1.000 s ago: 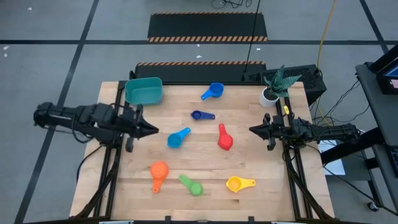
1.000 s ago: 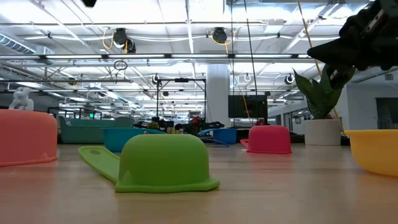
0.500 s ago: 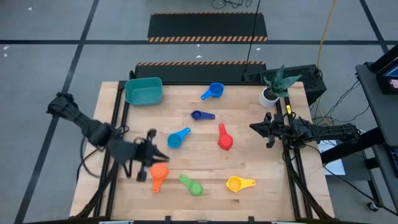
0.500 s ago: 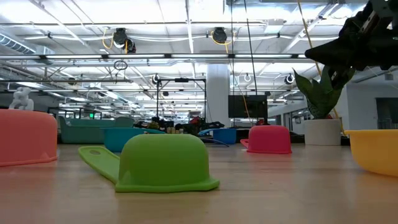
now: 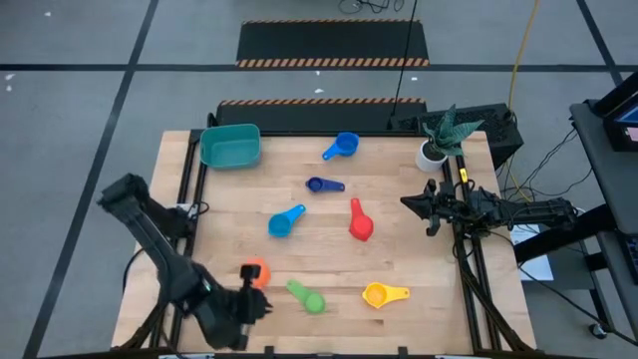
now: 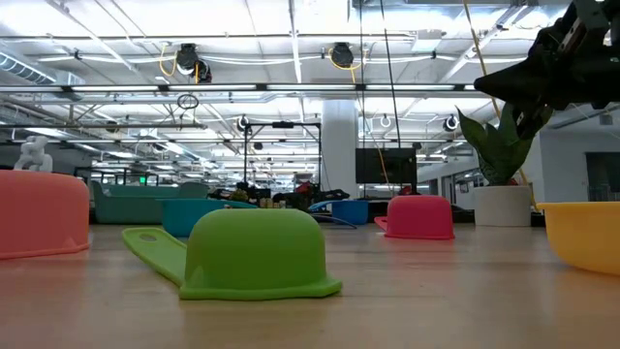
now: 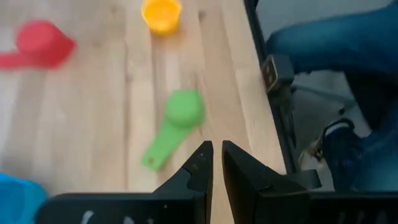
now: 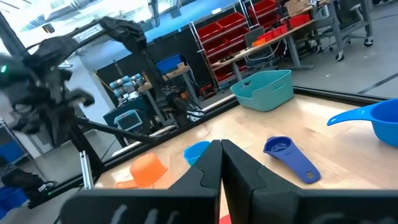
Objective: Nest measuring cups in basket
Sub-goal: Move the orange measuring cup to the center of the table
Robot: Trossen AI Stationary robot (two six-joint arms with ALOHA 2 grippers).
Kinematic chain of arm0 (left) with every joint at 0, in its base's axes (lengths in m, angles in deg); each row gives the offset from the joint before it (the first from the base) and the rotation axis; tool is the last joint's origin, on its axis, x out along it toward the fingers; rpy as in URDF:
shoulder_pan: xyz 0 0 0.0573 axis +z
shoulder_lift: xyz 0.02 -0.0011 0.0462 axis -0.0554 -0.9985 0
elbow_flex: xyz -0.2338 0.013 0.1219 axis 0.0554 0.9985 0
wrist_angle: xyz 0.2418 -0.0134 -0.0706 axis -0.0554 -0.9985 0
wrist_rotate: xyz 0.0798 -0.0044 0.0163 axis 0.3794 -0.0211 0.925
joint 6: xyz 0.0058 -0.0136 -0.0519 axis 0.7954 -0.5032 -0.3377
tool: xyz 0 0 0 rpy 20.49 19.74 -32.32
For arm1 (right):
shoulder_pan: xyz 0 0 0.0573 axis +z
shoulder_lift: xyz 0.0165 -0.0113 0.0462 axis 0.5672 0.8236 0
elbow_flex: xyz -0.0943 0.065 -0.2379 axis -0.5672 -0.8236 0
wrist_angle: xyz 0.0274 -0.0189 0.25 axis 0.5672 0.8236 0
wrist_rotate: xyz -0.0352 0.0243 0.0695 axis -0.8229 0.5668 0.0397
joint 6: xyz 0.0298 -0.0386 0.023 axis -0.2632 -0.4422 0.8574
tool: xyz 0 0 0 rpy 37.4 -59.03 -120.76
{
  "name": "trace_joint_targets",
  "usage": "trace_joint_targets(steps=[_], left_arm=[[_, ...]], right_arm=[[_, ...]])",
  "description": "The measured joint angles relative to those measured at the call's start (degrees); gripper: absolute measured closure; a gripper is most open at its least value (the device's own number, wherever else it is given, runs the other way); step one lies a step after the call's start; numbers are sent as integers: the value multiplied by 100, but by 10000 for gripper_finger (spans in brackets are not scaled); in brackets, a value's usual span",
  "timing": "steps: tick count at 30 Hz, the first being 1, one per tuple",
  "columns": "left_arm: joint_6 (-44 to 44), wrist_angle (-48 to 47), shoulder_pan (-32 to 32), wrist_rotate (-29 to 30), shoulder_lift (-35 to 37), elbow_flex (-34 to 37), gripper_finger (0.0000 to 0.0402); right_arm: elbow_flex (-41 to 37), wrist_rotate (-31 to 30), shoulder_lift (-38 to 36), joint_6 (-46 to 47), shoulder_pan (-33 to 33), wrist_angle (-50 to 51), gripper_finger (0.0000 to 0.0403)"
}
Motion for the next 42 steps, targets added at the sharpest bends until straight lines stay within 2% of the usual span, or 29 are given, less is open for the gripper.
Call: trace_joint_targets(steps=[8,12,15,21,26,34,42], left_arm=[[-1250,-158,-297,-505,-1151,-219,364],[-1581,-123,-482,-745,-1589,-219,358],[-1863,-227,-571,-767,-1840,-217,327],[-2223,-898,-671,-751,-2254,-219,240],[-2132,-1105,-751,-763,-2473,-219,204],[-2240,-1947,-740,-508,-2475,-217,226],[-2183,-2015,-740,-481,-2475,-175,244]], right_arm=[[0,-2,0,-187,0,-17,403],[0,-24,0,-425,0,-28,403],[0,-25,0,-500,0,-32,403],[0,-24,0,-572,0,-37,403],[0,-20,2,-602,0,19,403],[0,0,51,-725,0,79,403],[0,0,76,-749,0,99,403]])
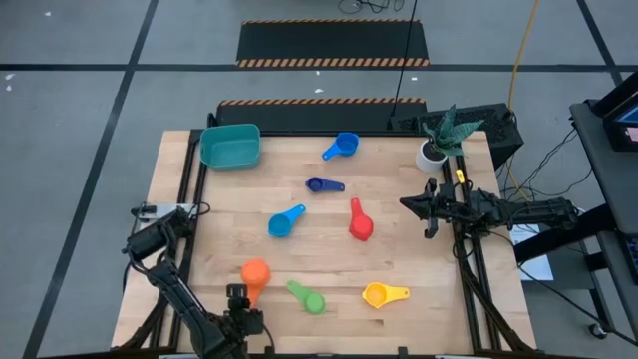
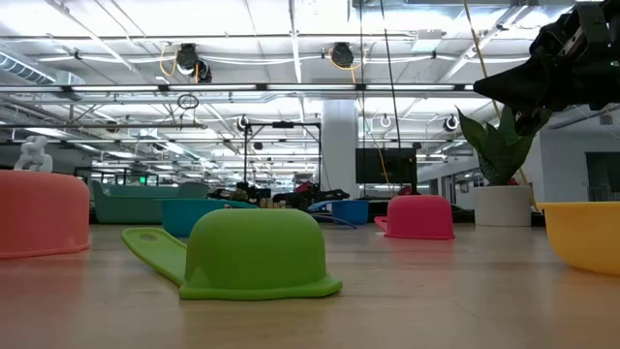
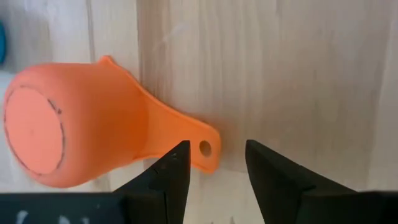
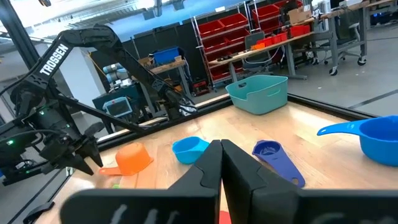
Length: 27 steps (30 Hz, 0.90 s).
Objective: Nest measuring cups in basket
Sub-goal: Move the orange measuring cup to the center of the table
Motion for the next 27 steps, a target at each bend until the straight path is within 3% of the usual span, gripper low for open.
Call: trace_joint_targets(steps=[20,23,27], left_arm=[[131,744,-48,610,55,1002,247],[124,773,-48,644,47,1040,267],[102,779,-35,692,27,1051,327]], right_arm=[[-2,7,11,-17,2,15,403],[-2,7,11,-17,0,15,403],[-2,7,11,-17,1,15,403]])
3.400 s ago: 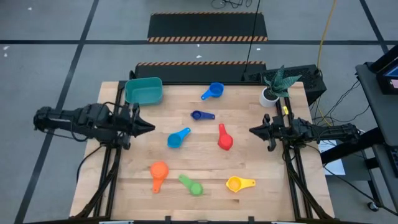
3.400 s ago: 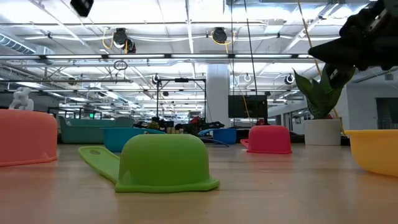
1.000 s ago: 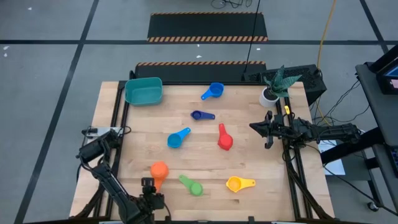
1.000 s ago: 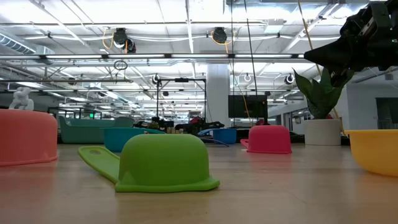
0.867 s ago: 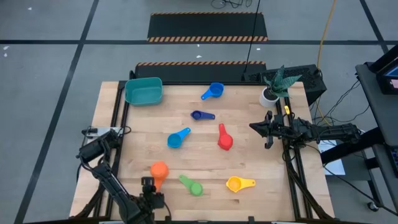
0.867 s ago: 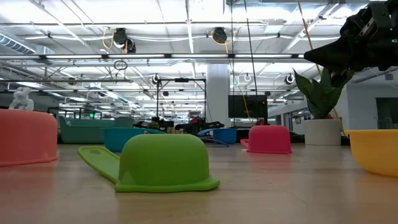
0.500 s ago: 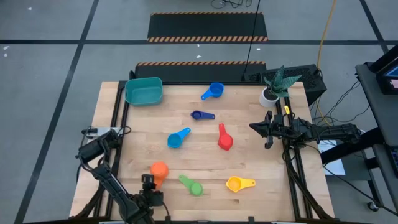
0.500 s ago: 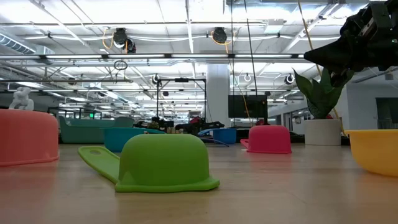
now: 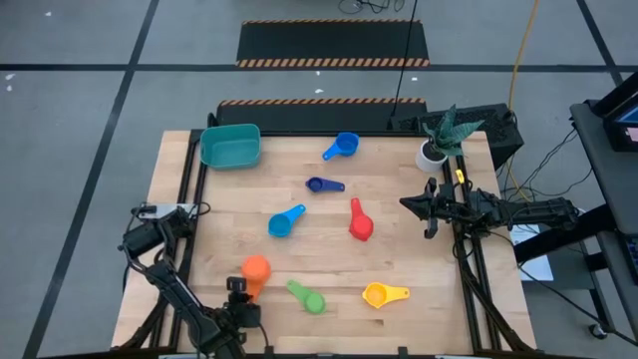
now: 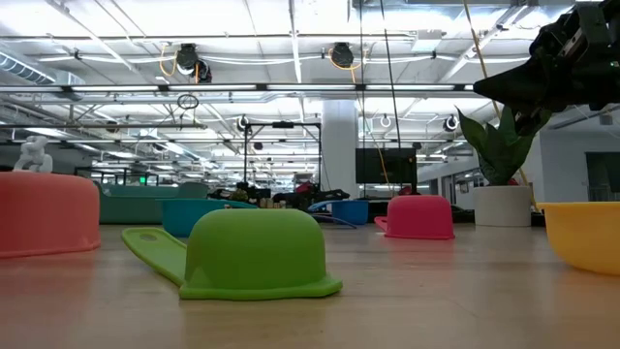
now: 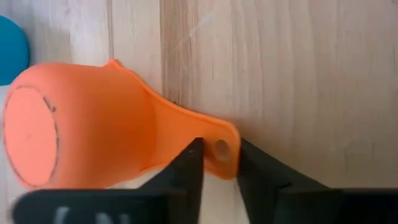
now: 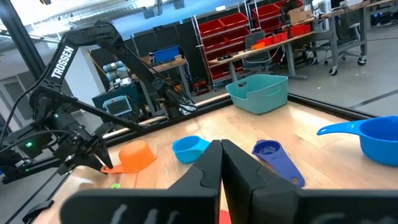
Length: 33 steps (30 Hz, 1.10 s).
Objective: Nest measuring cups in basket
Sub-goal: Move the orange measuring cup to the center of the table
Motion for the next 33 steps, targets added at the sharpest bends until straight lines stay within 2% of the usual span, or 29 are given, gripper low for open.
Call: trace_joint_targets(steps=[4,8,11,14,18,25,29,33], left_arm=[[-170,-124,33,446,-43,47,386],[-360,-235,50,878,-52,-92,384],[-398,-738,128,1258,-44,-379,388],[-469,-1118,244,1728,91,-673,394],[-470,-1119,306,2623,464,-822,391],[-1214,-695,391,3985,1314,-811,394],[-913,36,421,4230,1507,-811,394],[-85,1478,587,4184,1500,-688,396]], right_arm=[[0,0,0,29,1,-1,403],[0,0,0,44,0,-7,403],[0,1,0,137,0,-7,403],[0,0,2,183,1,-7,403],[0,-4,23,179,1,-7,403],[0,11,121,179,1,-9,403],[0,13,207,177,1,-11,403],[1,8,303,176,-1,-30,403]])
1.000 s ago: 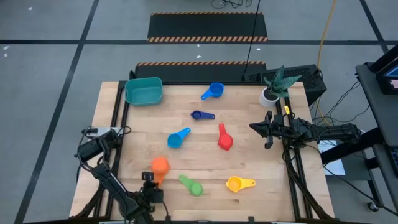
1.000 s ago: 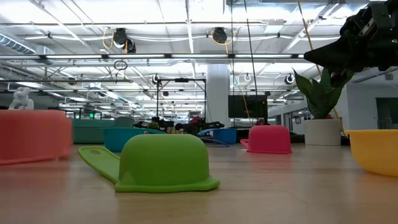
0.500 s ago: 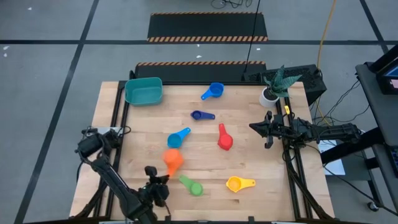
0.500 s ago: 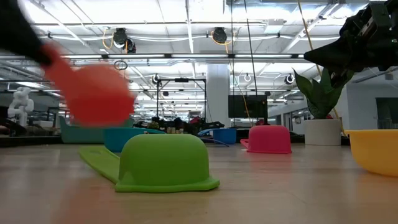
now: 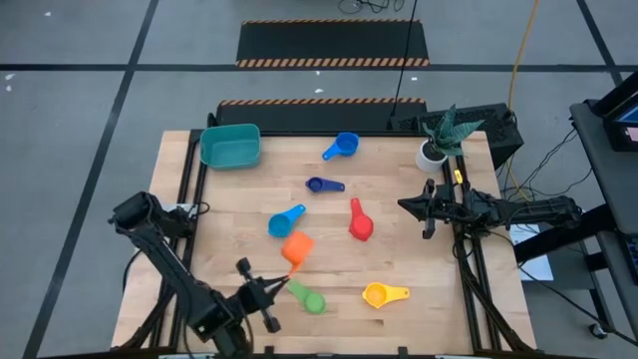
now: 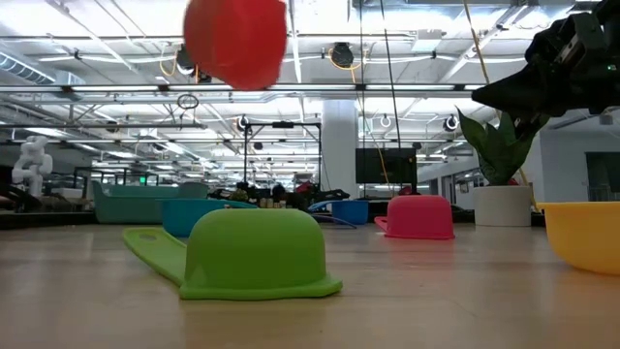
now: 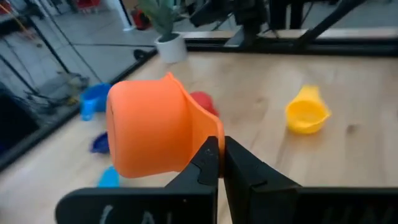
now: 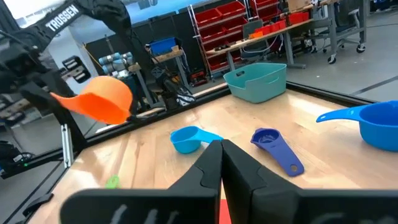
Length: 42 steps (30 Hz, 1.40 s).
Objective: Nest measuring cups in basket
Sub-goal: Move the orange measuring cup to the center of the table
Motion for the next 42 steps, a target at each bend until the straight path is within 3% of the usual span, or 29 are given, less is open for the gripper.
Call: trace_joint_targets(steps=[10,14,19,25,33,42], left_arm=[[2858,5546,502,-691,-4,1400,396],[3225,7820,817,-1586,-14,2321,393],[3441,9807,1032,-2032,-62,3159,395],[2809,9989,1308,-2228,-70,3565,396],[1642,10096,1585,-2461,-604,3531,396],[696,11533,1580,-2029,-1485,3525,396]], right_arm=[[2,9,201,-45,0,-100,403],[2,394,208,-187,-1,-93,403],[2,1135,206,-281,2,-96,403],[2,1230,261,-284,4,120,403],[2,1389,483,-176,4,210,403],[2,1396,775,-132,4,242,403]])
